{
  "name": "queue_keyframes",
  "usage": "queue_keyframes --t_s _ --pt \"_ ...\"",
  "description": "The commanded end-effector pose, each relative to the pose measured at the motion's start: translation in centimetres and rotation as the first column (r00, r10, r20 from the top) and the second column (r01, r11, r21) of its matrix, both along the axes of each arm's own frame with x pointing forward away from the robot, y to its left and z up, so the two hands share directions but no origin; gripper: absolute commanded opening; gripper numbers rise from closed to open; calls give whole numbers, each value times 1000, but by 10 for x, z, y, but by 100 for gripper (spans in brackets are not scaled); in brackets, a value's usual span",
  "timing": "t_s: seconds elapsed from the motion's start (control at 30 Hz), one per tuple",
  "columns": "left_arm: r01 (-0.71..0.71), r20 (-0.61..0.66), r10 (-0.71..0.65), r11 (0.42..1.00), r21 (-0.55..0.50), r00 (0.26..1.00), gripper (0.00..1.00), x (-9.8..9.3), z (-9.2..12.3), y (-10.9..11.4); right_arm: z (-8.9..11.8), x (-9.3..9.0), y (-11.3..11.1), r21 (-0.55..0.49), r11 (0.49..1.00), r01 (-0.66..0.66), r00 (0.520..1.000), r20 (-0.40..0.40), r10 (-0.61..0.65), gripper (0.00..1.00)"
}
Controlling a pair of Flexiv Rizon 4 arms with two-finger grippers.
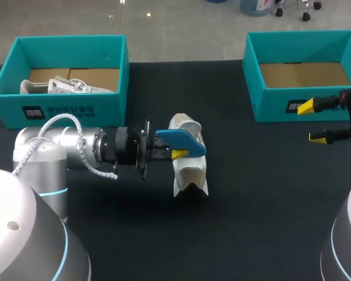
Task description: Take the shoe out of the shoebox, open the shoe tongue, remove and reinsert the insole, then place the shoe into the shoebox
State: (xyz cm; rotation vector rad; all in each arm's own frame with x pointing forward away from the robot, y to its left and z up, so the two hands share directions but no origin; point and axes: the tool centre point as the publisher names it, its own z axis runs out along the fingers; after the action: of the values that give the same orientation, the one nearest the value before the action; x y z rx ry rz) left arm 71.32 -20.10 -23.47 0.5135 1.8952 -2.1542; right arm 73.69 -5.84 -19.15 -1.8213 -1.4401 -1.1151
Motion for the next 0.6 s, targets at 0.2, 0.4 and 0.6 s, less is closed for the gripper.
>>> queue_keyframes --t_s 0.2,0.4,0.6 --pt "-31 46 29 998 54 999 0 11 -5 2 0 -1 0 -3 1000 2 1000 -1 -2 100" --pt "-47 72 43 997 59 996 0 12 -2 4 0 -1 0 -3 1000 2 1000 -1 -2 100" --pt "-47 72 43 997 59 996 0 12 -2 4 0 -1 0 -3 1000 2 1000 -1 -2 100"
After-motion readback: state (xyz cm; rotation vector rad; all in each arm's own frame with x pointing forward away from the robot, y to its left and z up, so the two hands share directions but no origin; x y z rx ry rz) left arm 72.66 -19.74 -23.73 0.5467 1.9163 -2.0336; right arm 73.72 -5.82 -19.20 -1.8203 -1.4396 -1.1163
